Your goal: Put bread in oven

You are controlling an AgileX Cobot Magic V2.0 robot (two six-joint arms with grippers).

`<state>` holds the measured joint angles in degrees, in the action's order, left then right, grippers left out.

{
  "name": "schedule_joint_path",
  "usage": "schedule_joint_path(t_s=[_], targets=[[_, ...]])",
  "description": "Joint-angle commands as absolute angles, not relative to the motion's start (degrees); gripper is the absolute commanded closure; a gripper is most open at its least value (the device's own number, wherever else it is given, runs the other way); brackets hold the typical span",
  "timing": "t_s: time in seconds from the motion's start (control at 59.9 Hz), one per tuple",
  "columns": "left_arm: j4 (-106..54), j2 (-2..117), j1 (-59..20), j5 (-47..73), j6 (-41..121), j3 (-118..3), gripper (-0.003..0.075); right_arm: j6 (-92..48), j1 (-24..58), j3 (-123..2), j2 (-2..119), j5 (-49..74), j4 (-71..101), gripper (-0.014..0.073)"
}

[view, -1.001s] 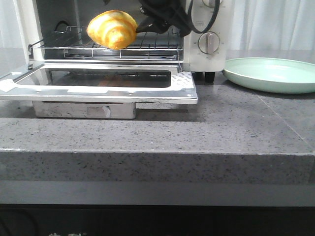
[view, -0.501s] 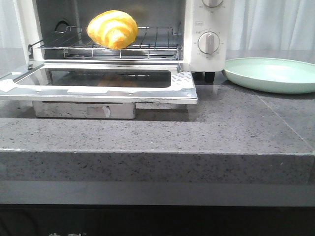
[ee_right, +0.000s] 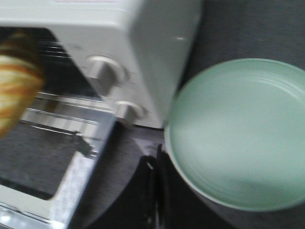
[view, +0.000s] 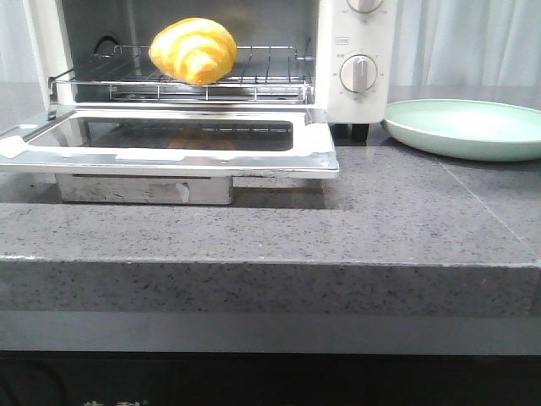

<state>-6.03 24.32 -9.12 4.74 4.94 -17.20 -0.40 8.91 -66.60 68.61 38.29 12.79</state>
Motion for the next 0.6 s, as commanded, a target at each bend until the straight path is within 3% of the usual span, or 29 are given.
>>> schedule_joint_path(t_s=[0.0, 0.384, 0.584], targets=[[-6.1, 24.6, -9.0, -0.4, 4.8, -18.8, 0.0741, -1.2, 6.4, -63.8, 62.1, 36.8, 8.7, 0.0661], [-6.1, 24.6, -9.0, 0.0, 4.8, -18.8, 0.0741, -1.2, 6.2, -34.9, 32.1, 25.5, 8.2, 0.0661], [-6.1, 24.6, -9.0, 0.0, 4.8, -18.8, 0.0741, -1.2, 6.2, -26.4, 16.8, 22.9, 8.2, 0.0661]])
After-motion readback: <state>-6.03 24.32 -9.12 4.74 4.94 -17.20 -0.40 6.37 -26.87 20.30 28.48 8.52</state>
